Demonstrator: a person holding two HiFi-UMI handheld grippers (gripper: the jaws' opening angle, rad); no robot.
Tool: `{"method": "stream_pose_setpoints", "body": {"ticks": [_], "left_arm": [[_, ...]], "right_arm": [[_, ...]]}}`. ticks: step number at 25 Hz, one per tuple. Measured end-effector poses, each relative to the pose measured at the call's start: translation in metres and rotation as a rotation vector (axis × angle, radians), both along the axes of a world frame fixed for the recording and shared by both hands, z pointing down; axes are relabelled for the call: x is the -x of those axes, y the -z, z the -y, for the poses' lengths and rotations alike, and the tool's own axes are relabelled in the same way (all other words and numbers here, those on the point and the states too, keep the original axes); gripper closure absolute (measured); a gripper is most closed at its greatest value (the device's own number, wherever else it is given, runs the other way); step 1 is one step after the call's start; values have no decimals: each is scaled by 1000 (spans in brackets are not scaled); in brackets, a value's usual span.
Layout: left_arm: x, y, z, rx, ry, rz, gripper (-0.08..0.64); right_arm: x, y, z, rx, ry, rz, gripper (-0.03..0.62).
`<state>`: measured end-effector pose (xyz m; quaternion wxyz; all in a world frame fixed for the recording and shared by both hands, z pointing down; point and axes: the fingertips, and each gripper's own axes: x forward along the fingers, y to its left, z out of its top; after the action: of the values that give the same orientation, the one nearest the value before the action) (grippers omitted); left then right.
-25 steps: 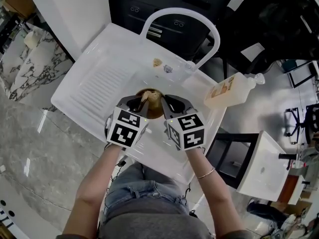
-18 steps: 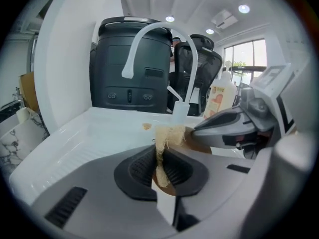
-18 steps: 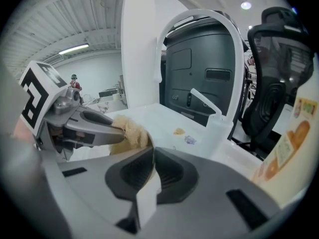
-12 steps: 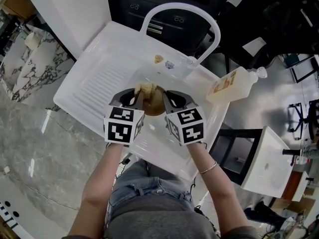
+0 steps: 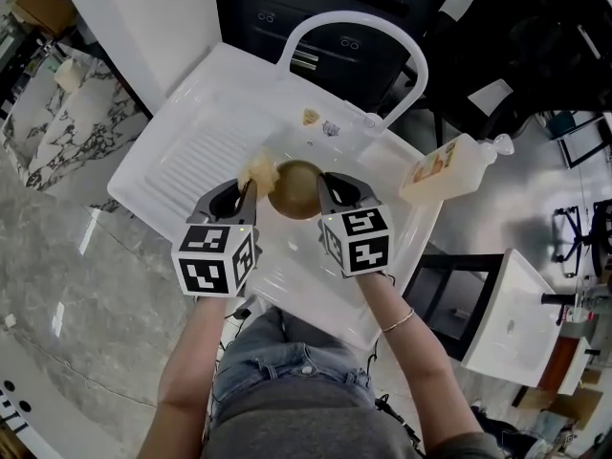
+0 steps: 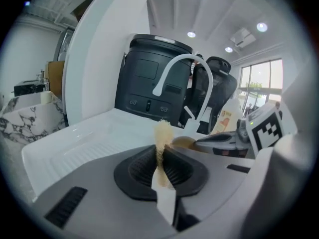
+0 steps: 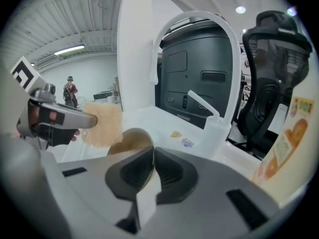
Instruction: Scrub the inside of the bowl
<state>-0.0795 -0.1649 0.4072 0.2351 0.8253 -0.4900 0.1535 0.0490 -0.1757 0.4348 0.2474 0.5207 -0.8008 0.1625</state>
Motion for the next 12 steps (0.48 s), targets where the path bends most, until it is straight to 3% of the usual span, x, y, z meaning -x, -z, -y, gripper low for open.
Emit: {"method": "stream_pose_setpoints", "body": {"ticks": [3, 5, 12], "left_arm": [[-27, -1, -15, 43, -42, -98, 523], [-45, -10, -19, 79, -55, -123, 523], [-62, -33, -7, 124, -24, -89, 523]], "right_arm": [[5, 5, 3, -35, -8, 5, 569], [11, 11, 3, -62, -5, 5, 569], [19, 21, 0, -96, 4, 15, 565]]}}
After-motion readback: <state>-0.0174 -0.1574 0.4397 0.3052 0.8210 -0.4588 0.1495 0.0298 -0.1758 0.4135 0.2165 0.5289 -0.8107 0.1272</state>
